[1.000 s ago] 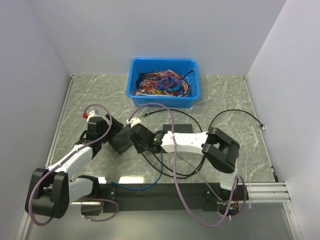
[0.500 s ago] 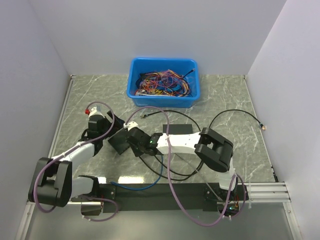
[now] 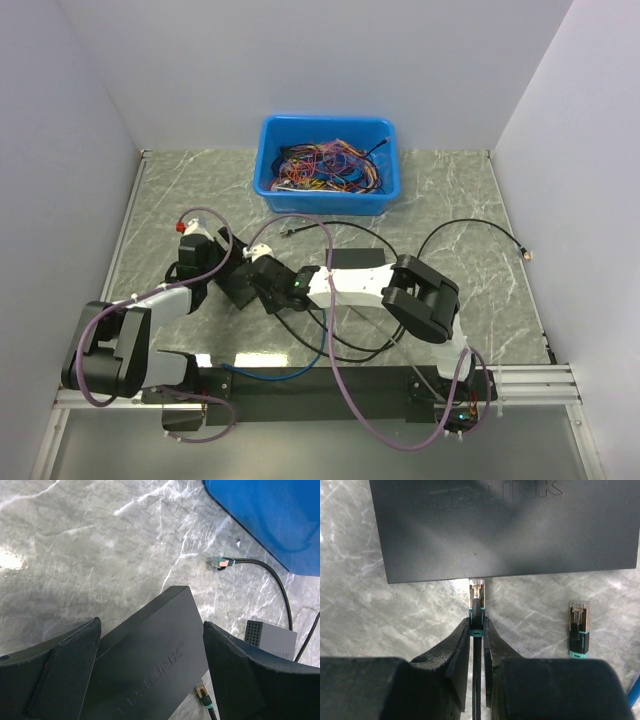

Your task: Insert the plug into the switch port

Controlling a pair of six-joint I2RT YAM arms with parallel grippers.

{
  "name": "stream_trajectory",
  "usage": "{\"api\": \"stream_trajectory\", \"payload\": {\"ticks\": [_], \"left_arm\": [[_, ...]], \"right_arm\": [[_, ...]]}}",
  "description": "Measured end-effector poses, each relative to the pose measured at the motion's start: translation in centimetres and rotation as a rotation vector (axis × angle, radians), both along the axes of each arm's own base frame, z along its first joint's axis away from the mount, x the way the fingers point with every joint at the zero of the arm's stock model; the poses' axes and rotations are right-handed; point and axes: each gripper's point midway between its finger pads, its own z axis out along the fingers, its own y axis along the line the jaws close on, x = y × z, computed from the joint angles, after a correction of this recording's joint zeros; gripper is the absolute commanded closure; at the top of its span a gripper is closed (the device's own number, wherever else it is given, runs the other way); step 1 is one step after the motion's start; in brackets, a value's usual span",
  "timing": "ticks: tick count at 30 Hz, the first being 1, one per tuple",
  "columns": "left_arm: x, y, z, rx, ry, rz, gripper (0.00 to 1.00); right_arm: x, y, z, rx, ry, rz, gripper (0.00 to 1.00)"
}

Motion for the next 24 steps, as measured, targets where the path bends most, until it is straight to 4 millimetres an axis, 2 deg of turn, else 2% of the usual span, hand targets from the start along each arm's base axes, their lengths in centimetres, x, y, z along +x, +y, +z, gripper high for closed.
{"api": "stream_trajectory", "payload": {"ticks": [11, 24], "left_arm": [[0.17, -0.41, -0.09, -0.028, -0.027, -0.018, 0.14], [0.2, -0.59, -0.07, -0.045, -0.046, -0.022, 0.14]], "right_arm": [[-0.01, 0.22, 0.47, -0.003, 0.006, 0.0, 1.0], [-0.03, 0.23, 0.14, -0.02, 0.012, 0.0, 1.0]]}}
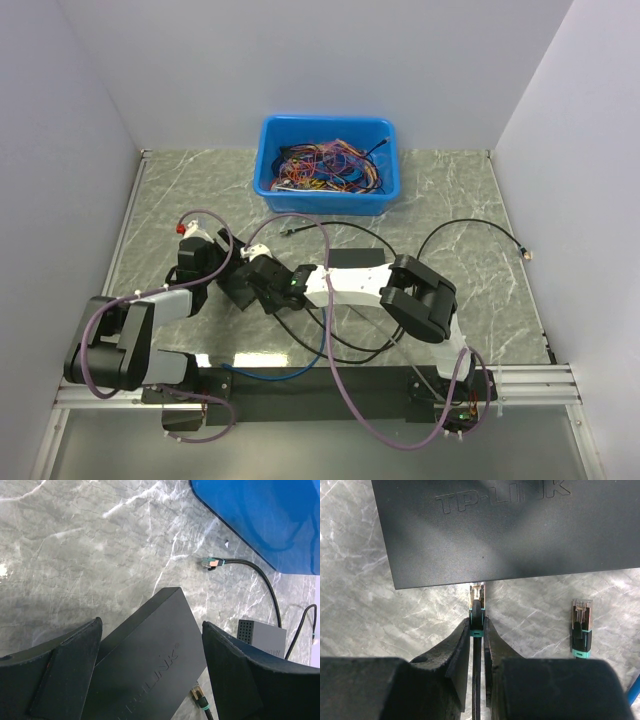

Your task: Insert the plug into the switch port

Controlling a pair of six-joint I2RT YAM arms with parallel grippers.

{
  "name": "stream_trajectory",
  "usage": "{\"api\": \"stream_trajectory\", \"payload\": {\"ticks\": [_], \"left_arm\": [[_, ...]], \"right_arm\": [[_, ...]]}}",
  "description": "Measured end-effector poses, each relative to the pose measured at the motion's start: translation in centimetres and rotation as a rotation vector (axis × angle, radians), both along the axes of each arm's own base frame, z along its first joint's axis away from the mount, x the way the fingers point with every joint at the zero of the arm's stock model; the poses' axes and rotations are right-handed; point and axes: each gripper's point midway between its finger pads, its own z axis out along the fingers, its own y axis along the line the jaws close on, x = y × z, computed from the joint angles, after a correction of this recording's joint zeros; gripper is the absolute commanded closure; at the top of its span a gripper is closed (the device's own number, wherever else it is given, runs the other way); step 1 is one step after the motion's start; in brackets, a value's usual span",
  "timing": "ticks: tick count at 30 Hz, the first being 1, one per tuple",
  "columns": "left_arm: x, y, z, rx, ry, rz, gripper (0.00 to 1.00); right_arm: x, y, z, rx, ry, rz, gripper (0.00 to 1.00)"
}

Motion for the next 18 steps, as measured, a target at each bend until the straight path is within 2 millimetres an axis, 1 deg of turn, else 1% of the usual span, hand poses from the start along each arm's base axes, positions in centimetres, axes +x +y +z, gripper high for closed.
{"api": "stream_trajectory", "payload": {"ticks": [6, 18], "left_arm": [[0.0, -0.1, 0.1, -0.005, -0.006, -0.007, 0.15], [0.3, -0.5, -0.1, -0.025, -0.017, -0.03, 0.21]], "right_arm": [[0.3, -0.1, 0.0, -0.011, -0.028, 0.003, 1.0], [1.1, -0.5, -0.4, -0.04, -0.112, 0.039, 1.0]]}}
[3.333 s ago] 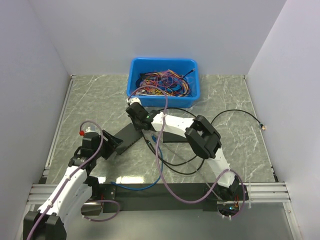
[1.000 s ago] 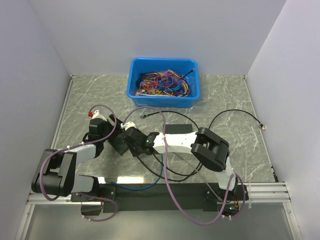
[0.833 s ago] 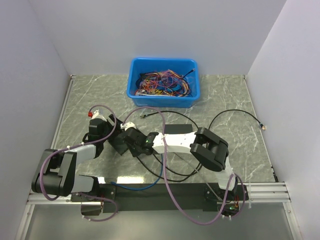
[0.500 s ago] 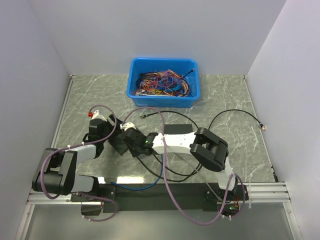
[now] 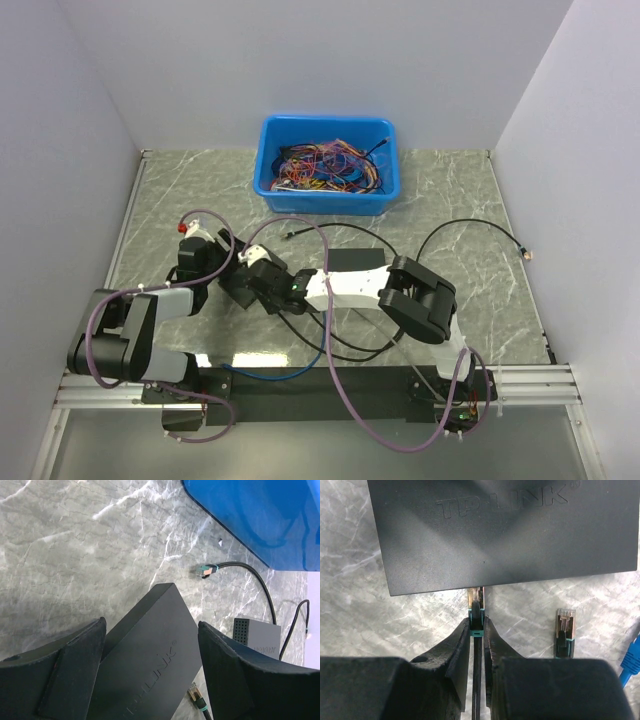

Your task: Insert the plug into the switch port

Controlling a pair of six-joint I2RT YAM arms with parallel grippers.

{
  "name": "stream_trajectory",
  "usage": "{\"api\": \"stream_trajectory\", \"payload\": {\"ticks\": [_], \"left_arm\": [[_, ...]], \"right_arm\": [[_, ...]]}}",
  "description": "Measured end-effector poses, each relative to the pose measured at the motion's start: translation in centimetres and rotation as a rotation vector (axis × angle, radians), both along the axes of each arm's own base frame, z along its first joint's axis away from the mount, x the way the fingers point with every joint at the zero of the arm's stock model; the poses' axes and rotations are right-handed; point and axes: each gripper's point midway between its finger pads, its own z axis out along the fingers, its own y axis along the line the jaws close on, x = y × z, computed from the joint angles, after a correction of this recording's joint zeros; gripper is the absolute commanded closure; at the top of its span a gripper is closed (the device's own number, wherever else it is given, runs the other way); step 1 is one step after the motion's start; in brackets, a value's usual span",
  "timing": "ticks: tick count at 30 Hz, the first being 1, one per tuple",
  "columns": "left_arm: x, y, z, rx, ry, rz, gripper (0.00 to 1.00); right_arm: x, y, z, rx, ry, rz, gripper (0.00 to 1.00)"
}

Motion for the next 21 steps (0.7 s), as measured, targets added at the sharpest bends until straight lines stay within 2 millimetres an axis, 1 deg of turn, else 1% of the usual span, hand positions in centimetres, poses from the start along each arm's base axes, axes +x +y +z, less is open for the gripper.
{"api": "stream_trajectory", "payload": {"ticks": [5, 10, 21], "left_arm": [[0.16, -0.13, -0.09, -0.006, -0.005, -0.008, 0.23], [0.16, -0.6, -0.07, -0.02, -0.011, -0.033, 0.24], [0.23, -1.02, -0.01, -0.028, -0.026, -0.053, 0.25]], "right_arm": [[0.19, 0.0, -0.02, 0.003, -0.038, 0.029, 1.0], [0.39, -0.4, 0.06, -0.003, -0.075, 0.053, 1.0], [0.6, -0.57, 0.01, -0.006, -0.112, 0.082, 1.0]]}}
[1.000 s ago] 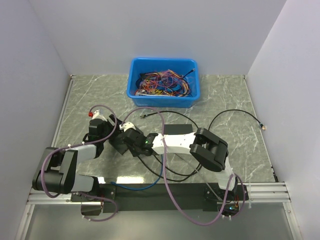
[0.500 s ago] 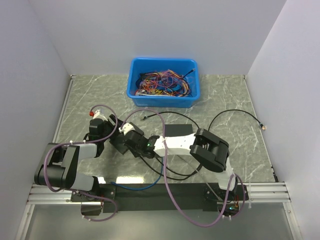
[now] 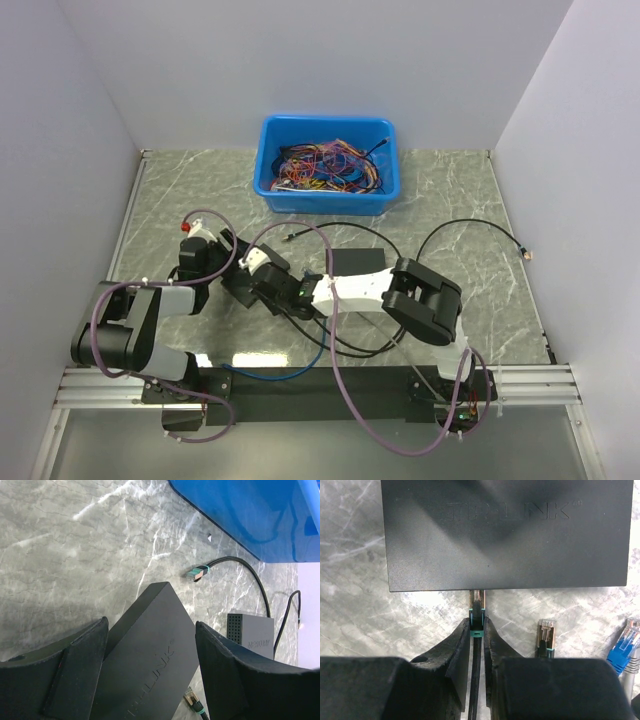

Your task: Insert the plug into the switch port

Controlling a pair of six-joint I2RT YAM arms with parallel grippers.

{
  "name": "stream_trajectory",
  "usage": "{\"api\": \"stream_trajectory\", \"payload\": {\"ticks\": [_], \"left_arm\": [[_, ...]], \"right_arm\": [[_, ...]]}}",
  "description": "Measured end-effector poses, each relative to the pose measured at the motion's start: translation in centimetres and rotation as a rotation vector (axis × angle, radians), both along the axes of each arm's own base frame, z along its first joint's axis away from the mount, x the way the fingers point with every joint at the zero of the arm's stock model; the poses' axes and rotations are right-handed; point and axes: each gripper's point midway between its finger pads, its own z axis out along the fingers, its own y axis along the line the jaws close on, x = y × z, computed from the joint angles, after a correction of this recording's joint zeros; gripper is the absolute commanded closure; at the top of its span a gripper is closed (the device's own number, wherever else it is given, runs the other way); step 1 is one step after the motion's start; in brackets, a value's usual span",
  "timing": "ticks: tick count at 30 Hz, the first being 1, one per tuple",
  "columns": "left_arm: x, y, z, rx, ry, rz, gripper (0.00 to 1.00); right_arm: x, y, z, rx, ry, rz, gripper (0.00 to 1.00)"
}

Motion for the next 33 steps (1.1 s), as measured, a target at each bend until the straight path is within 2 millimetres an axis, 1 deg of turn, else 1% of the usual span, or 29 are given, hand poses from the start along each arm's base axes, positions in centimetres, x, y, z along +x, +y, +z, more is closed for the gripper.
{"api": "stream_trajectory", "payload": {"ticks": [7, 16, 25, 32, 33], "left_arm": [[-0.3, -0.9, 0.1, 0.012, -0.024, -0.021, 0.25], [-0.6, -1.7, 0.3, 0.029, -0.064, -0.029, 0.26], [-0.9, -2.5, 0.1, 0.044, -0.128, -0.027, 0.28], [-0.9, -3.8, 0.3, 0.013, -0.19, -0.034, 0.29], [-1.9, -5.1, 0.1, -0.031, -0.166, -0.083, 0.29]], "right_arm": [[0.0, -0.7, -0.1, -0.003, -0.028, 0.03, 1.0], [0.5, -1.5, -0.1, 0.023, -0.012, 0.078, 1.0], [0.7, -2.2, -0.1, 0.031, 0.001, 0.144, 1.0], [1.1, -2.3, 0.0, 0.026, -0.006, 0.161, 1.0], [1.6, -2.1, 0.2, 0.034, -0.031, 0.15, 1.0]]}}
